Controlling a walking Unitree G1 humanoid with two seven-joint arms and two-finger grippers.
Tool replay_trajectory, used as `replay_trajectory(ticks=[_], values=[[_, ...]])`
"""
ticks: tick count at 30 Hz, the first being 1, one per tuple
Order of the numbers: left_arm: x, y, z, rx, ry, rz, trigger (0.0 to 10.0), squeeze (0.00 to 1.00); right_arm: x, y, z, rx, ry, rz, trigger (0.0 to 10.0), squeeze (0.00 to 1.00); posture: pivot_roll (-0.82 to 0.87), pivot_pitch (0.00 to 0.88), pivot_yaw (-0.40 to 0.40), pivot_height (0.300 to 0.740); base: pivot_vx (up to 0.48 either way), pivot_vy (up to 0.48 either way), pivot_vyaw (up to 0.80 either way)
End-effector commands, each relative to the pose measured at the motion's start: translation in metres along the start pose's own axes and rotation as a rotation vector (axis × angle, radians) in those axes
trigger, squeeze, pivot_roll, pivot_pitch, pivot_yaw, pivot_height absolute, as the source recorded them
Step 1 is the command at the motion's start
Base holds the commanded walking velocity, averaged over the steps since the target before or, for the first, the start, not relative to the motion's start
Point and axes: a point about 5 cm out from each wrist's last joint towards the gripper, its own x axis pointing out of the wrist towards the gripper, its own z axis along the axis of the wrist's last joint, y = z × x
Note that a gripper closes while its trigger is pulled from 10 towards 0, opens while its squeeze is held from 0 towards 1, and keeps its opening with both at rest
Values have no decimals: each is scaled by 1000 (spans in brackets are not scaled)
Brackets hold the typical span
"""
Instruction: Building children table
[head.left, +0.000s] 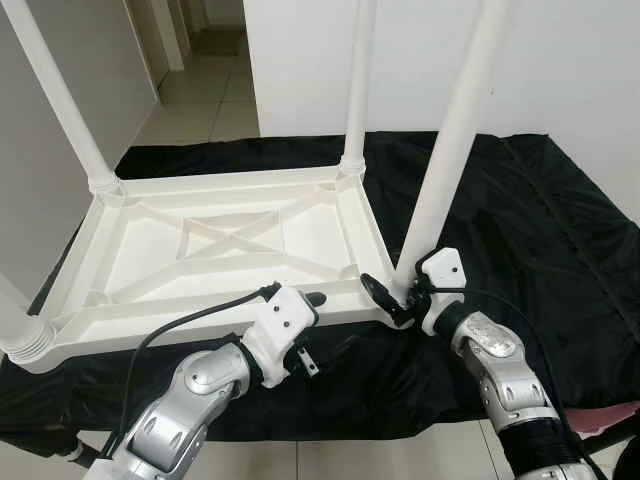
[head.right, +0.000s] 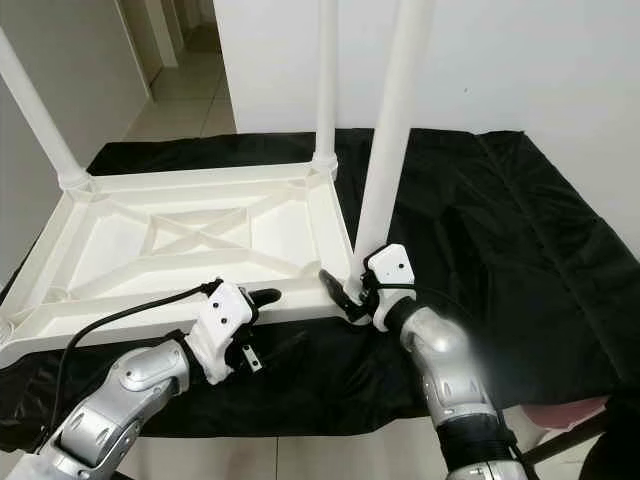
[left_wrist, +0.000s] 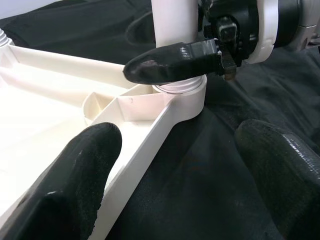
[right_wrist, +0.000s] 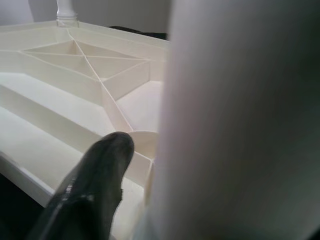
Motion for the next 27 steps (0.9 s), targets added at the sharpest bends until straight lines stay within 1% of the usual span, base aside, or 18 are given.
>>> replay_trajectory(ticks=[1, 7, 9, 10, 11, 13, 14, 15, 16, 17, 18, 19, 20, 21, 23, 25, 26, 27], values=[[0, -8, 0, 19, 3, -135, 10000, 0, 1, 2, -2, -10, 12, 31, 0, 0, -43, 11, 47, 740, 0, 0, 0], [1, -10, 1, 15, -2, -132, 10000, 0, -5, 3, -7, 33, 15, 37, 0, 0, -46, 22, 45, 740, 0, 0, 0], [1, -11, 0, 14, -1, -135, 10000, 0, -7, 4, -9, 49, 12, 20, 4392, 0, -50, 27, 51, 740, 0, 0, 0], [1, -11, 0, 14, -1, -135, 10000, 0, -7, 4, -9, 49, 12, 20, 4392, 0, -50, 27, 51, 740, 0, 0, 0], [1, -13, 0, 12, 0, -134, 10000, 0, -8, 3, -8, 78, 2, -14, 10000, 0, -51, 25, 52, 740, 0, 0, 0], [1, -13, -1, 11, 0, -134, 10000, 0, -8, 2, -8, 87, -1, -25, 10000, 0, -51, 25, 52, 740, 0, 0, 0], [1, -13, -1, 11, 0, -135, 10000, 0, -9, 2, -6, 112, -17, -63, 10000, 0, -53, 30, 52, 740, 0, 0, 0], [1, -13, -1, 11, 0, -135, 10000, 0, -9, 2, -6, 112, -17, -63, 10000, 0, -53, 30, 52, 740, 0, 0, 0], [1, -13, -1, 11, -1, -134, 10000, 0, -10, 3, -3, 176, -39, -154, 10000, 0, -53, 30, 52, 740, 0, 0, 0], [1, -13, -1, 11, -1, -134, 10000, 0, -10, 3, -3, 176, -39, -154, 10000, 0, -53, 30, 52, 740, 0, 0, 0], [1, -13, -1, 11, -1, -134, 10000, 0, -11, 3, -3, 194, -41, -179, 10000, 0, -53, 30, 52, 740, 0, 0, 0], [1, -11, 0, 12, -2, -132, 10000, 0, -10, 4, -3, 189, -32, -240, 10000, 0, -56, 36, 51, 740, 0, 0, 0], [1, -11, 0, 12, -2, -132, 10000, 0, -10, 4, -3, 189, -32, -240, 10000, 0, -56, 36, 51, 740, 0, 0, 0], [1, -11, 0, 12, -2, -130, 10000, 0, -9, 7, -4, 199, -16, -290, 10000, 0, -59, 39, 50, 740, 0, 0, 0], [0, -10, 0, 11, -1, -128, 10000, 0, -8, 11, -4, 205, 8, -352, 10000, 0, -59, 39, 49, 740, 0, 0, 0], [0, -12, -1, 0, -3, -132, 10000, 0, -6, 25, -3, 248, 8, -409, 10000, 0, -64, 43, 54, 740, 0, 0, 0], [0, -12, -1, 0, -3, -132, 10000, 0, -6, 25, -3, 248, 8, -409, 10000, 0, -64, 43, 54, 740, 0, 0, 0], [1, -14, -1, -2, -2, -138, 10000, 0, -5, 32, -5, 266, 29, -476, 10000, 0, -62, 44, 54, 740, 0, 0, 0]])
